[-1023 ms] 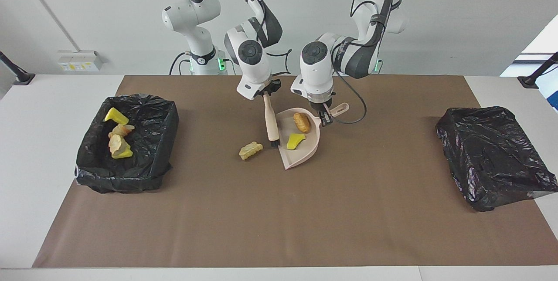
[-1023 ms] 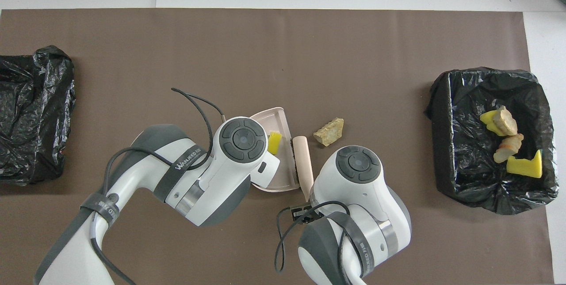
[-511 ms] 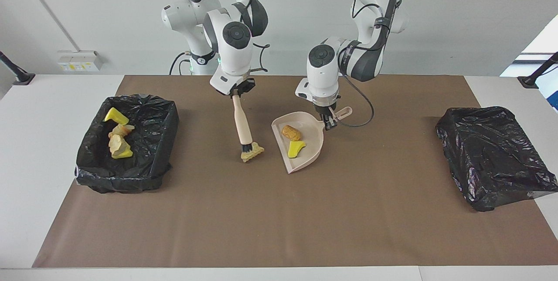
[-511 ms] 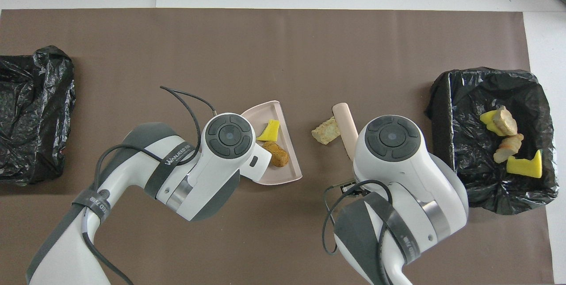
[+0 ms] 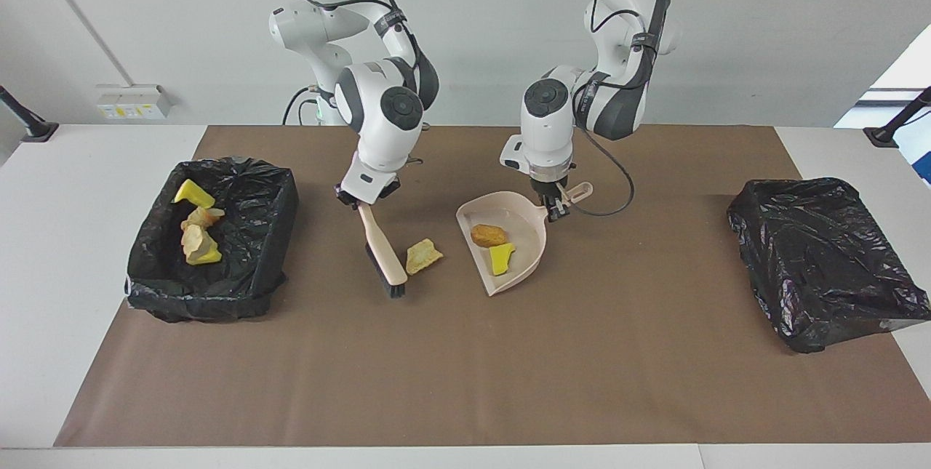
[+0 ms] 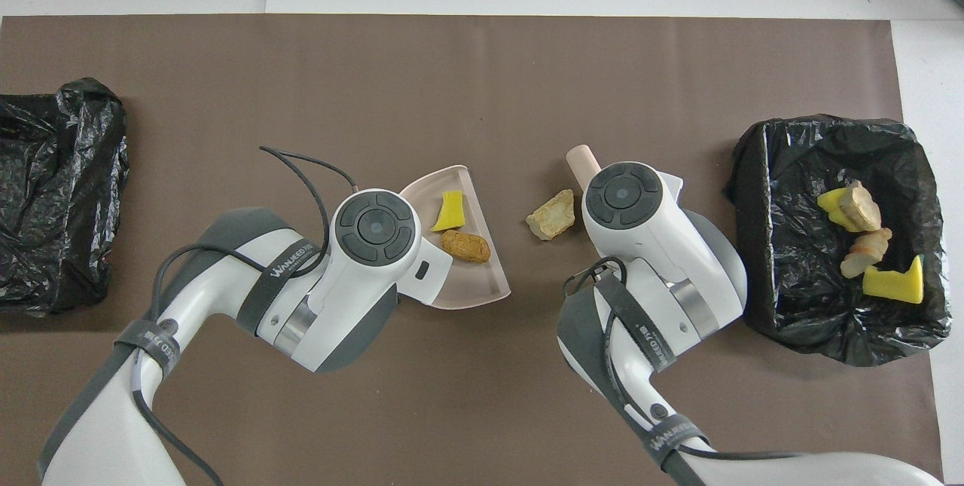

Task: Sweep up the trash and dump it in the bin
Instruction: 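Sweep the brown scraps into the dustpan with the brush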

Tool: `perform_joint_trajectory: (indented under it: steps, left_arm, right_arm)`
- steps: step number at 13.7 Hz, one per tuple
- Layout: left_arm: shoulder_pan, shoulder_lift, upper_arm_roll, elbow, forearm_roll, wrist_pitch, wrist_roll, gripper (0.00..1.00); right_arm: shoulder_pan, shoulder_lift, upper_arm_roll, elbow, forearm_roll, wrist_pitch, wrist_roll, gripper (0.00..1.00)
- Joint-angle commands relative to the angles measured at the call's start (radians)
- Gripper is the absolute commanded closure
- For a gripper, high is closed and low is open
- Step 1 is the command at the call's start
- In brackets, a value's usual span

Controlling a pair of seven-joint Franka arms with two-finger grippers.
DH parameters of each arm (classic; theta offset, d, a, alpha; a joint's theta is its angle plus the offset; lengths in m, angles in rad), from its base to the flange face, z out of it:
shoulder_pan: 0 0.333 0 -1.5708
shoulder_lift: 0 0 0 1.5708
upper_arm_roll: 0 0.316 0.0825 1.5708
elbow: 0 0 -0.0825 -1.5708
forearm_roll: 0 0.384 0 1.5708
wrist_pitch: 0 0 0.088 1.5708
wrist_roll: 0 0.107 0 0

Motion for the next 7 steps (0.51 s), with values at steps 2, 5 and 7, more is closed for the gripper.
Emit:
perform_joint_trajectory:
  steps: [2, 5, 7]
  left_arm:
    - [0.003, -0.025, -0.002, -0.052, 0.009, 0.039, 0.014, 1.00]
    - [0.001, -0.022, -0.002, -0.078, 0.009, 0.065, 0.014, 1.00]
    - [0.004, -0.022, -0.002, -0.080, 0.009, 0.063, 0.019, 1.00]
  right_arm:
    - [0.053, -0.001, 0.011, -0.008, 0.221, -0.004, 0.004, 1.00]
    - [0.081, -0.017, 0.013, -0.023, 0.515, -0.001, -0.017, 1.00]
    - [0.121, -0.029, 0.013, -0.031, 0.634, -0.001, -0.011, 1.00]
